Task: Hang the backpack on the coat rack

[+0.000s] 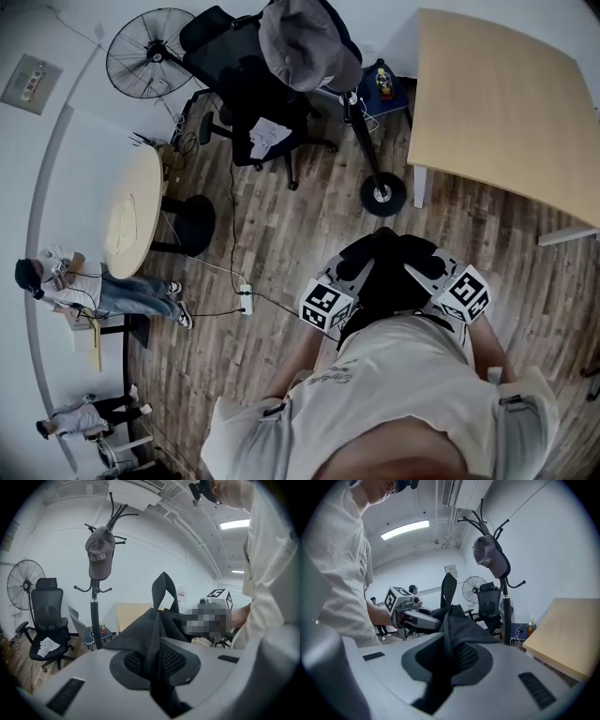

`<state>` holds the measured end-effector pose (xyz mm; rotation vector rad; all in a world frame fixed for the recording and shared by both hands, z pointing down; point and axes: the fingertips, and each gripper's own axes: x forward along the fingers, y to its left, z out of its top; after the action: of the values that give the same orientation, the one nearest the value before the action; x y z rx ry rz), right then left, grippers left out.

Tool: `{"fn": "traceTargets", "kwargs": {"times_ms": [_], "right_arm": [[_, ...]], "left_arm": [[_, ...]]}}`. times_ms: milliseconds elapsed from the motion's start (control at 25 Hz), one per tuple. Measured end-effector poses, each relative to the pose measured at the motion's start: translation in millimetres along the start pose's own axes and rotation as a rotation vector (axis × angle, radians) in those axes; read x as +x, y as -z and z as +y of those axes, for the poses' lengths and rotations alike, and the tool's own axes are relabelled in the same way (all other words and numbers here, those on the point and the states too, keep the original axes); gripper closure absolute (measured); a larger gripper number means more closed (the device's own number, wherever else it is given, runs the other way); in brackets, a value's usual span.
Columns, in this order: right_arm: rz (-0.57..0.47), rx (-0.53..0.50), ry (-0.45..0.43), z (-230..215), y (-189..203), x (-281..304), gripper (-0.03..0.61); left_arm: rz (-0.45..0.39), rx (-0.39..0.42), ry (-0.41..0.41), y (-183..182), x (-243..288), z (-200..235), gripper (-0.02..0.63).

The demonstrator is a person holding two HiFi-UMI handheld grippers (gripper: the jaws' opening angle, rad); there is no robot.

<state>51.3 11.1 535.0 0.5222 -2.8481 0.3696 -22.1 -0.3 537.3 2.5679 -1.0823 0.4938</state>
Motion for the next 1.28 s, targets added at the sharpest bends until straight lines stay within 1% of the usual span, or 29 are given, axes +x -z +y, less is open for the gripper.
{"fn": "traceTargets", "kwargs": {"times_ms": [160,280,400,560,720,880,1040,1160,1280], "right_arm": [[0.001,-0.006,0.031,-20.9,-18.3,22.8,0.540],[-0.005,-0.022,0.074,-39.1,-35.9,37.0,0.540],[-0.013,-0.029,0.120,-54.1,-50.5,50.6,0.540],[-0.029,-0.048,0.186,-76.5,-67.7,71.2,0.540],[-0.063,-0.027,0.258,-95.4,-80.3,84.3,0.540],[-0.066,-0.009,0.274,-103.2,-88.5,91.0,0.540],[-0.044,-0.005,0.284,-113.2,-93.0,99.6,0.540],[-0.028,-0.011,0.282,-122.5,-97.0,107.7,0.540],[-0.005,-0.019,0.258,-131.4,-94.1,114.0,0.540]], "left_arm": [[-0.005,0.005,0.056,-16.7,6.5,33.2,0.568],[-0.017,0.029,0.107,-34.4,12.6,57.3,0.568],[-0.034,0.064,0.151,-49.1,18.8,79.8,0.567],[-0.062,0.122,0.186,-65.6,31.6,112.7,0.567],[-0.054,0.195,0.222,-81.6,45.8,134.7,0.568],[-0.053,0.227,0.248,-91.8,49.0,145.1,0.568],[-0.057,0.217,0.245,-95.9,52.6,157.0,0.568],[-0.064,0.175,0.228,-96.7,58.6,168.0,0.568],[-0.053,0.129,0.216,-92.9,64.2,175.8,0.568]]}}
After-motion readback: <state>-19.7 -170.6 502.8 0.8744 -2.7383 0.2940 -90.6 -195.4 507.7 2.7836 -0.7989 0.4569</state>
